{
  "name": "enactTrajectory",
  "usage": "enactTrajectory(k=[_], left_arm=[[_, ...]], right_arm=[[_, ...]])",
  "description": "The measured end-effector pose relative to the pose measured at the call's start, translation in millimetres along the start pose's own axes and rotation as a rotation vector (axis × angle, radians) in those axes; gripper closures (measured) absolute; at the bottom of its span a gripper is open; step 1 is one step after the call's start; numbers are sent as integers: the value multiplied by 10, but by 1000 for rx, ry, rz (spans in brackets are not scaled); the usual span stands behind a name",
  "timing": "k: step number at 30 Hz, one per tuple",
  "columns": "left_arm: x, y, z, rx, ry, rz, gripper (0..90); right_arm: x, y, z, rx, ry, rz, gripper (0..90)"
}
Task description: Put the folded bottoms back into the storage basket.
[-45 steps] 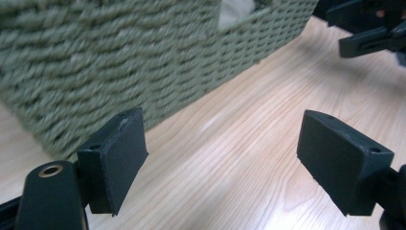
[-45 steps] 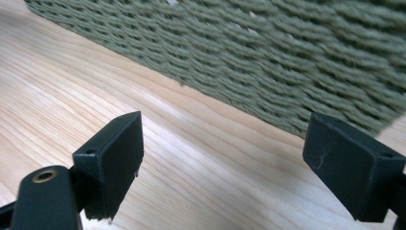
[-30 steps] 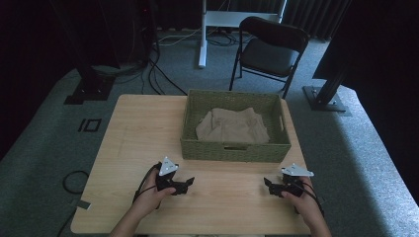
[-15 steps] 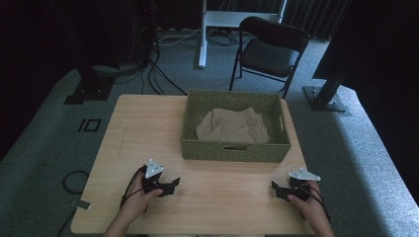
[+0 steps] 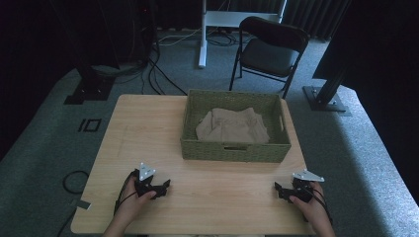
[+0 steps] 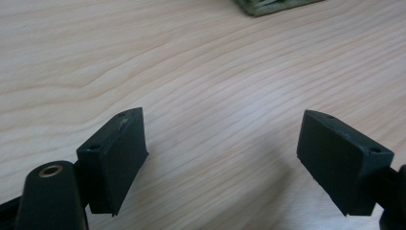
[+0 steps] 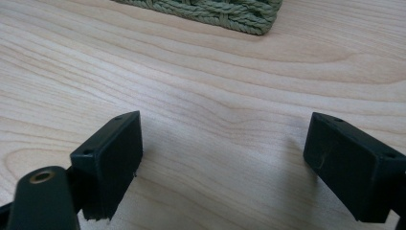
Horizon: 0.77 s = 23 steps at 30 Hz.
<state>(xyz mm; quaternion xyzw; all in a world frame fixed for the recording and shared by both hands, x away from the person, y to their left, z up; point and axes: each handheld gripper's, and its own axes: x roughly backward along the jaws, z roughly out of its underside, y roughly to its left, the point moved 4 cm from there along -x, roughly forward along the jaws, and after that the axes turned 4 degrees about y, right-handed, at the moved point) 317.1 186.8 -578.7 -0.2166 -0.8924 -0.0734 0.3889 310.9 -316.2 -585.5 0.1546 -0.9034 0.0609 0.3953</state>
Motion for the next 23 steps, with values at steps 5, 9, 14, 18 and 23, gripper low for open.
enactTrajectory(k=[5,9,14,18,23], left_arm=[[-2,21,13,-3,19,-29,184],[-29,27,0,-1,35,-71,135],[-64,19,-31,60,36,-122,113],[-70,15,-37,74,35,-134,113],[-80,0,-46,104,35,-161,111]], right_arm=[[-2,5,-2,-9,1,7,123],[-9,12,-8,-17,2,15,121],[-10,13,-8,-17,2,15,121],[-10,13,-8,-17,1,15,121],[-10,13,-8,-17,0,15,121]])
